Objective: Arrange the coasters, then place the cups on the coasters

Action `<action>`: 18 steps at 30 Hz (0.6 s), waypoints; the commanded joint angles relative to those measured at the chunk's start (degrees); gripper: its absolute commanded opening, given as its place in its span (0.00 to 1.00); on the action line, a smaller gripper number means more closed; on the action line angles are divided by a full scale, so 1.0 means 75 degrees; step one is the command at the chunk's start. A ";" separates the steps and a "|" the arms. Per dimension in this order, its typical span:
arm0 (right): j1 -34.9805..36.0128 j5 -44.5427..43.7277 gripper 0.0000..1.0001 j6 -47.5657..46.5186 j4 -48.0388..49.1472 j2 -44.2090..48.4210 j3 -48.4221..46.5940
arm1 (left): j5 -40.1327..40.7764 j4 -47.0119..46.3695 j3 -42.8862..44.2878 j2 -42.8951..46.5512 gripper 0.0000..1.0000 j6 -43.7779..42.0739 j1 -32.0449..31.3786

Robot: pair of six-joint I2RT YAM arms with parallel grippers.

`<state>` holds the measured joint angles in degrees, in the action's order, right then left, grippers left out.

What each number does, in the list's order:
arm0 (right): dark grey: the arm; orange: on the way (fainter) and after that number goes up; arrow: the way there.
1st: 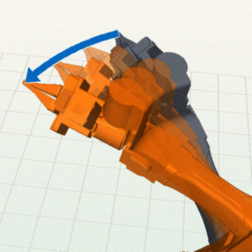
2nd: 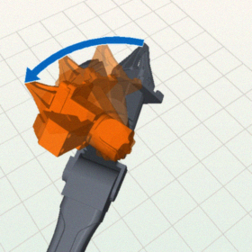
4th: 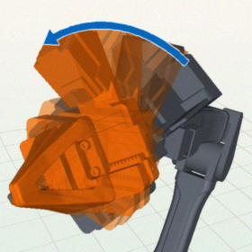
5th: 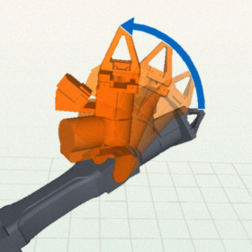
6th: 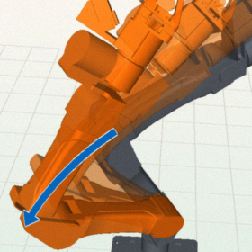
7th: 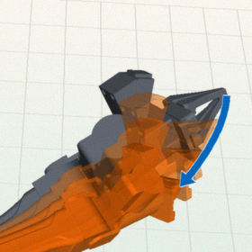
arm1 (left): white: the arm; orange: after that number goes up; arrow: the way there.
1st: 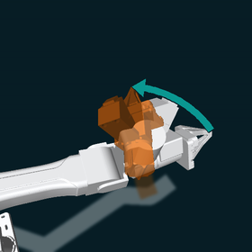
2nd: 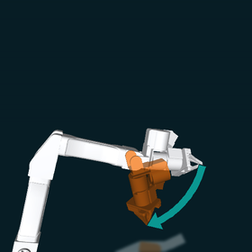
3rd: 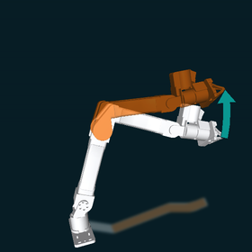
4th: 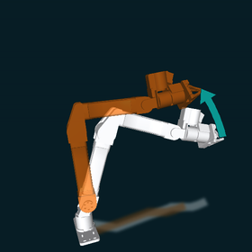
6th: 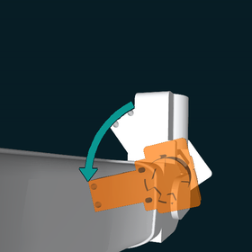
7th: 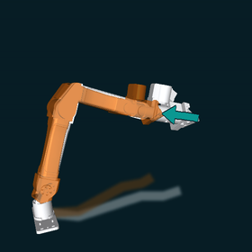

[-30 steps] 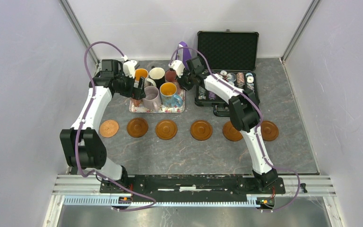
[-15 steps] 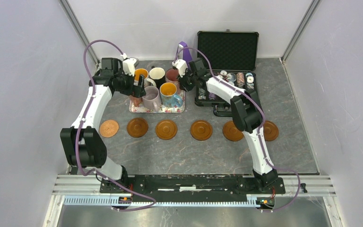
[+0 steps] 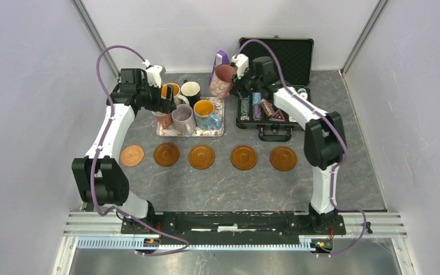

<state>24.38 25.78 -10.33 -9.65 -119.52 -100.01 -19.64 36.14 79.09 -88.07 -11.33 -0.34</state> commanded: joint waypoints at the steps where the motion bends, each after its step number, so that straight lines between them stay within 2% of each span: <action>1: -0.0640 0.0880 0.00 -0.0056 0.0790 0.1775 0.0388 | -0.0300 -0.0989 -0.0063 0.0625 1.00 0.0204 0.0033; 8: -0.2055 0.1235 0.00 -0.0886 -0.0306 0.3846 0.1958 | -0.0579 -0.1430 -0.0145 0.0750 1.00 -0.0144 0.0033; 12: -0.3157 0.1991 0.00 -0.1921 -0.2155 0.4347 0.2159 | -0.0459 -0.1453 0.0030 0.0561 1.00 -0.0133 -0.0131; 18: -0.5152 0.2565 0.00 -0.3217 -0.3491 0.5040 0.3063 | -0.0105 -0.1139 0.0489 0.0258 1.00 -0.0223 -0.0693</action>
<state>-7.92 38.68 -25.69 -29.82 -86.43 -80.12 -21.19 28.16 78.98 -84.79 -11.16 -2.90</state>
